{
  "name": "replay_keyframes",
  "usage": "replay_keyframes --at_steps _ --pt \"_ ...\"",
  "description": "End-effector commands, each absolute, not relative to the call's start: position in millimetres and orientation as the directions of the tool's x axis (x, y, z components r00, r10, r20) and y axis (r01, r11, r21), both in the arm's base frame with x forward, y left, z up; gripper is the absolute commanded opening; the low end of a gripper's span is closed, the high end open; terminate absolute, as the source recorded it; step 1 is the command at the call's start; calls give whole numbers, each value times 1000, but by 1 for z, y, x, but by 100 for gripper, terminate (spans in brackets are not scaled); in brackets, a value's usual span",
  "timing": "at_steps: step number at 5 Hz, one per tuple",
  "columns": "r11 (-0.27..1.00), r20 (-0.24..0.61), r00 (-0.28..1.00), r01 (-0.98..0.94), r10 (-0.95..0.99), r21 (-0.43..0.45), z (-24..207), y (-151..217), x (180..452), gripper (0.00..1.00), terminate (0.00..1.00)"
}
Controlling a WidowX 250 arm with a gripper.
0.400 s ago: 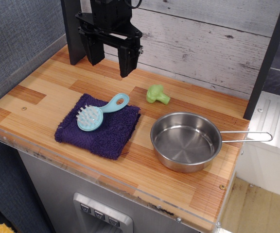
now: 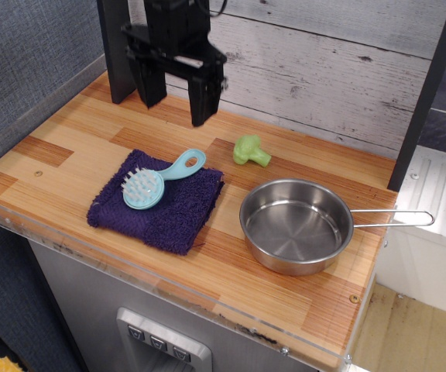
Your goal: Take the spatula from the cloth and place it on the top right side of the cloth.
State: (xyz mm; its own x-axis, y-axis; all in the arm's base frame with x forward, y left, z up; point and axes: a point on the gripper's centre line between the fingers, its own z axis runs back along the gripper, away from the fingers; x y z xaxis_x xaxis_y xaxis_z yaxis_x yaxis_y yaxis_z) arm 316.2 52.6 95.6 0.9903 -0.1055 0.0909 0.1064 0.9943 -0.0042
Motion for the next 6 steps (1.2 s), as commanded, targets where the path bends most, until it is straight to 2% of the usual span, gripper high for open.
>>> replay_keyframes --at_steps 1,2,3,6 --pt "990 95 986 132 -136 43 93 63 286 100 0" --pt "985 100 983 148 -157 87 85 69 275 100 0" --pt "984 128 979 147 -159 97 77 73 279 100 0" --pt "987 94 984 141 -149 79 48 73 293 100 0"
